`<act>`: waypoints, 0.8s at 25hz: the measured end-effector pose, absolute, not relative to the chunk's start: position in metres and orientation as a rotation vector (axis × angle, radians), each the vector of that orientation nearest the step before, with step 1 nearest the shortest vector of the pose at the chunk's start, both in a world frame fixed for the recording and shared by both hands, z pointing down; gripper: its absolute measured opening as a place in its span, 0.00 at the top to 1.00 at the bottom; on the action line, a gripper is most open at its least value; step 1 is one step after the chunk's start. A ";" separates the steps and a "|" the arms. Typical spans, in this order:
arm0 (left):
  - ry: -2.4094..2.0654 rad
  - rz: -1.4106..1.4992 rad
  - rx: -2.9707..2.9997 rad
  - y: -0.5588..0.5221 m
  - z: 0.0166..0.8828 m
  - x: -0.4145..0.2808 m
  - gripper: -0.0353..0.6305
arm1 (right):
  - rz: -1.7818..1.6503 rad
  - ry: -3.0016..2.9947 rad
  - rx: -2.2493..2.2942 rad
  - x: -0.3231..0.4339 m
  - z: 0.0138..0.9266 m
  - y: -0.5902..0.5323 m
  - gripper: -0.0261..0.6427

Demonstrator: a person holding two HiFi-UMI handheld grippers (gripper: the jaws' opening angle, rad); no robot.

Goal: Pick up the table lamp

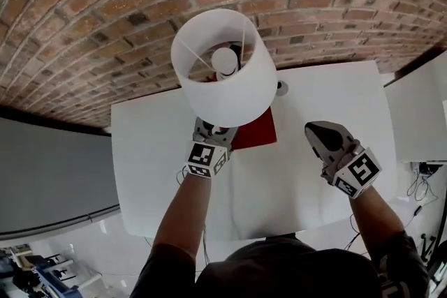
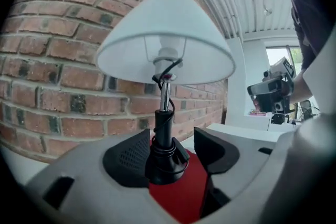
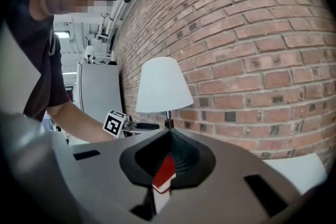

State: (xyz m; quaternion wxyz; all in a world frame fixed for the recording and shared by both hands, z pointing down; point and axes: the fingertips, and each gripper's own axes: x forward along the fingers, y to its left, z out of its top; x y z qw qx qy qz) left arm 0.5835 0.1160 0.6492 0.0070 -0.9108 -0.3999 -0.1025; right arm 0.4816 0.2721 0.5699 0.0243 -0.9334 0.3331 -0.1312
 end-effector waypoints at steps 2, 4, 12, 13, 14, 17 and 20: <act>-1.249 -0.282 -2.847 0.128 0.655 0.596 0.58 | -0.423 1.019 -2.894 0.480 0.579 0.279 0.97; -1.259 -0.239 -2.835 0.141 0.656 0.607 0.58 | -0.438 1.006 -2.900 0.478 0.587 0.285 0.97; -1.270 -0.177 -2.786 0.163 0.661 0.637 0.57 | -0.442 0.952 -2.907 0.481 0.601 0.301 0.97; -1.262 -0.168 -2.778 0.164 0.661 0.640 0.59 | -0.444 0.951 -2.906 0.482 0.602 0.302 0.97; -1.256 -0.160 -2.772 0.164 0.661 0.642 0.67 | -0.445 0.953 -2.904 0.482 0.602 0.302 0.97; -1.272 -0.152 -2.747 0.164 0.660 0.645 0.73 | -0.434 0.965 -2.909 0.483 0.599 0.301 0.97; -1.286 -0.138 -2.727 0.166 0.654 0.643 0.73 | -0.449 0.977 -2.907 0.485 0.602 0.300 0.97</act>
